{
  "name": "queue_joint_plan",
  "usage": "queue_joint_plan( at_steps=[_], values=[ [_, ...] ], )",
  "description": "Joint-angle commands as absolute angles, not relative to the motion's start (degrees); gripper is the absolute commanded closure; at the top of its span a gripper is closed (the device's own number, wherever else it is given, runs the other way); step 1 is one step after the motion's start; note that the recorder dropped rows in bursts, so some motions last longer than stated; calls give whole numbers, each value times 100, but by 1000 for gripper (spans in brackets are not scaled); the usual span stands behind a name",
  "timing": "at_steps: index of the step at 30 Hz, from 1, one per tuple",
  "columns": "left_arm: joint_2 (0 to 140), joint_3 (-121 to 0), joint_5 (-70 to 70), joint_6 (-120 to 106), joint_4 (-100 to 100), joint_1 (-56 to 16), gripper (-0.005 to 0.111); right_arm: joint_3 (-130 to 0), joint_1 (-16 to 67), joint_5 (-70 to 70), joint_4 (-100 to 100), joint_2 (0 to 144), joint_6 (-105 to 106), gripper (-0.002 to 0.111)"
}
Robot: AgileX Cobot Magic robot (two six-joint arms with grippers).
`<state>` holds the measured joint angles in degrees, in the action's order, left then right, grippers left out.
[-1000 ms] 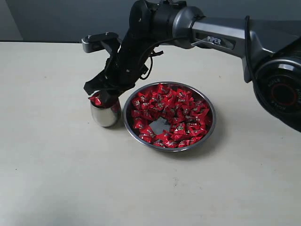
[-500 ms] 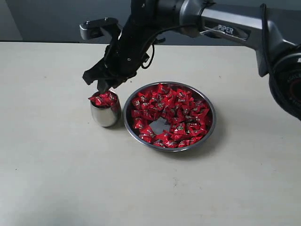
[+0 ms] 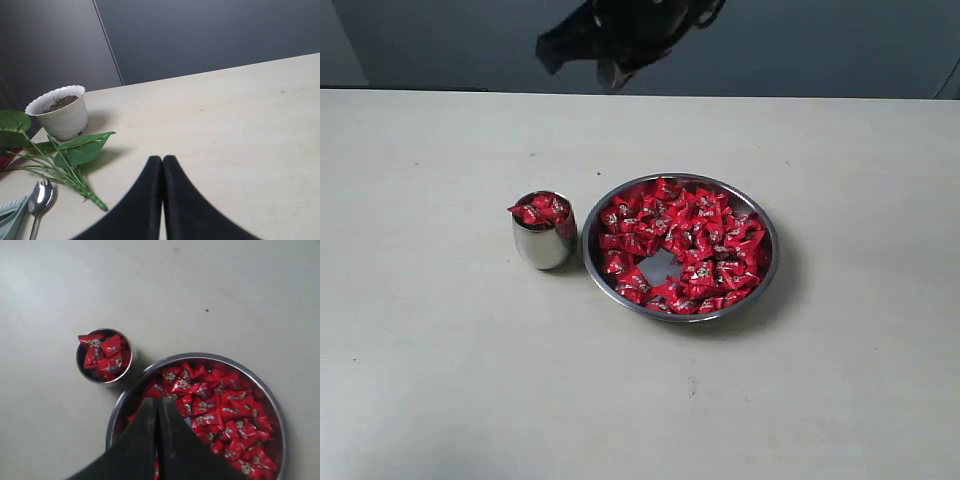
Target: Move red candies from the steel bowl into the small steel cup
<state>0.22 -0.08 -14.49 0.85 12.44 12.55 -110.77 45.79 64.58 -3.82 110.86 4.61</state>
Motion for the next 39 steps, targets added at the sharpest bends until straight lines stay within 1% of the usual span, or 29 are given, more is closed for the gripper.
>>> queue_joint_plan(
  at_steps=[1, 4, 6, 9, 14, 16, 21, 28, 34, 37, 39],
  values=[
    [0, 0, -1373, 107, 1269, 1239, 106, -10456, 4327, 6278, -196, 10117, 404, 108],
    [0, 0, -1373, 107, 1269, 1239, 106, -8975, 4058, 5426, -196, 8876, 404, 108],
    [0, 0, -1373, 107, 1269, 1239, 106, -8288, 3949, 5029, -171, 8249, 426, 108],
    [0, 0, -1373, 107, 1269, 1239, 106, -7438, 3839, 4506, -59, 7306, 436, 108],
    [0, 0, -1373, 107, 1269, 1239, 106, -6415, 3828, 4079, 229, 6079, 420, 108],
    [0, 0, -1373, 107, 1269, 1239, 106, -6231, 3828, 4105, 229, 5664, 409, 108],
    [0, 0, -1373, 107, 1269, 1239, 106, -6150, 3828, 4970, -152, 4985, 472, 108],
    [0, 0, -1373, 107, 1269, 1239, 106, -6150, 3828, 5068, 56, 4345, 514, 108],
    [0, 0, -1373, 107, 1269, 1239, 106, -6127, 3828, 5561, 439, 4096, 433, 108],
    [0, 0, -1373, 107, 1269, 1239, 106, -5897, 3828, 5540, 575, 4085, 198, 108],
    [0, 0, -1373, 107, 1269, 1239, 106, -5578, 3828, 5185, 727, 4039, 128, 108]
  ],
)
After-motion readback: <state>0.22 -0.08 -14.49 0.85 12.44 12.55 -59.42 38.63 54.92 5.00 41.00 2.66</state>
